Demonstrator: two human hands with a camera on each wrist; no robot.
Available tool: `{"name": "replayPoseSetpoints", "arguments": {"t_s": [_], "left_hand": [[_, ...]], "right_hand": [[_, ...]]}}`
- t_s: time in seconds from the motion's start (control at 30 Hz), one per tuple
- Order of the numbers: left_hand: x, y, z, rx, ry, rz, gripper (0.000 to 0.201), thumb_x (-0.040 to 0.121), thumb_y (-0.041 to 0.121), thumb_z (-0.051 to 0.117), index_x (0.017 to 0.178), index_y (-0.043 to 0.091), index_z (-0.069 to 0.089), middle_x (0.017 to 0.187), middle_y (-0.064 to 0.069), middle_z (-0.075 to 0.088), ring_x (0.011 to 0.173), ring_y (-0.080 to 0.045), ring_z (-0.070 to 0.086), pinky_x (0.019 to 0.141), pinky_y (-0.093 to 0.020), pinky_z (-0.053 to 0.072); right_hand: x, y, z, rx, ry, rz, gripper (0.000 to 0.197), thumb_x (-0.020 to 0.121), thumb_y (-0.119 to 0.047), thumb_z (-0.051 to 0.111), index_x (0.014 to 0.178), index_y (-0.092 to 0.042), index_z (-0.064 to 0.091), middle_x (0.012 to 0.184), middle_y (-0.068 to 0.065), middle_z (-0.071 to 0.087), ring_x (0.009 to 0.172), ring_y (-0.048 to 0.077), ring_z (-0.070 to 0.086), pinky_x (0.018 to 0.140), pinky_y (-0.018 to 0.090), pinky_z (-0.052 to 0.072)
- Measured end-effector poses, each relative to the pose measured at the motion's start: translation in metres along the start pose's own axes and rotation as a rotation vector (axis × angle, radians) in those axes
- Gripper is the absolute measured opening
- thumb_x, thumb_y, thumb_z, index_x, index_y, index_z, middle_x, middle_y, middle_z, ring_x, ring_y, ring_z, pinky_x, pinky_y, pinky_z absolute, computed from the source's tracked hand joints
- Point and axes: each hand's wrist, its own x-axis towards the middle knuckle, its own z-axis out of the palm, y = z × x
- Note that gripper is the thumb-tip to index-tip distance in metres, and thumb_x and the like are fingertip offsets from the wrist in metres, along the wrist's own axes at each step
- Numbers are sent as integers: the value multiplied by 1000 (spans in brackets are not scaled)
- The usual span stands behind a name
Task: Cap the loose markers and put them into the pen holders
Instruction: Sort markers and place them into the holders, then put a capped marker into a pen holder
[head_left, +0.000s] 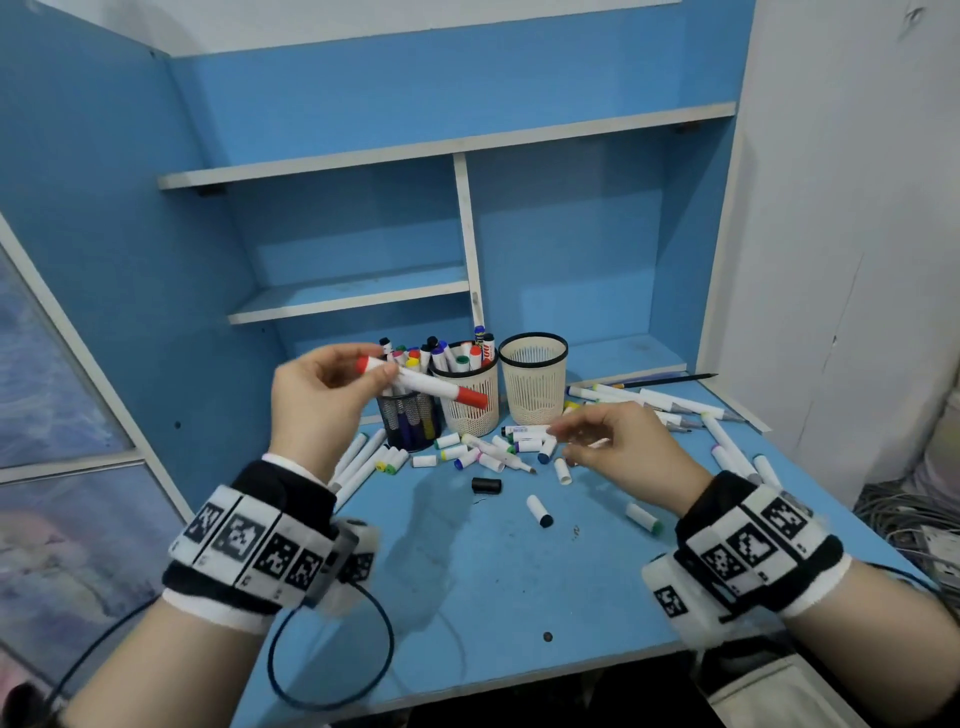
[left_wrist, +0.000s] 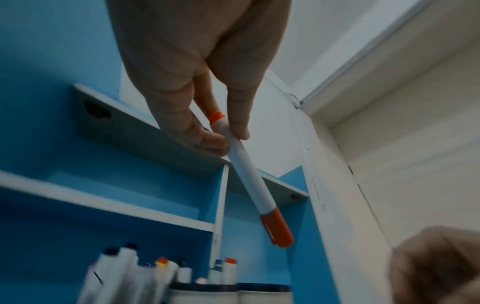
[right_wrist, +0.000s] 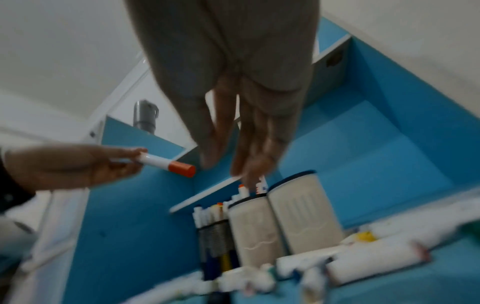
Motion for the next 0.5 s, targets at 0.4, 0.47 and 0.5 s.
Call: {"name": "replayPoseSetpoints", "arguments": {"t_s": [0.4, 0.47, 0.5], "left_hand": [[78, -17, 29, 365, 21, 136, 14, 78, 10, 74, 91, 16, 72, 75, 1, 62, 63, -7, 54, 55, -2, 43], [84, -20, 38, 408, -3, 153, 13, 79, 9, 73, 91, 15, 72, 77, -1, 62, 63, -8, 53, 51, -1, 41], [86, -21, 42, 424, -9, 160, 13, 80, 9, 72, 92, 15, 72, 78, -2, 61, 62, -7, 52, 49, -1, 41]], "right_hand": [[27, 40, -13, -989, -729, 270, 25, 80, -2, 66, 97, -17, 55, 86, -3, 45, 71, 14, 45, 49, 16, 29], [36, 43, -11, -985, -726, 260, 26, 80, -2, 67, 98, -17, 54, 100, 4, 51, 81, 19, 46, 49, 16, 30], [41, 45, -10, -977, -705, 244, 29, 79, -2, 67, 102, -16, 56, 108, 8, 53, 85, 20, 46, 50, 16, 31]]}}
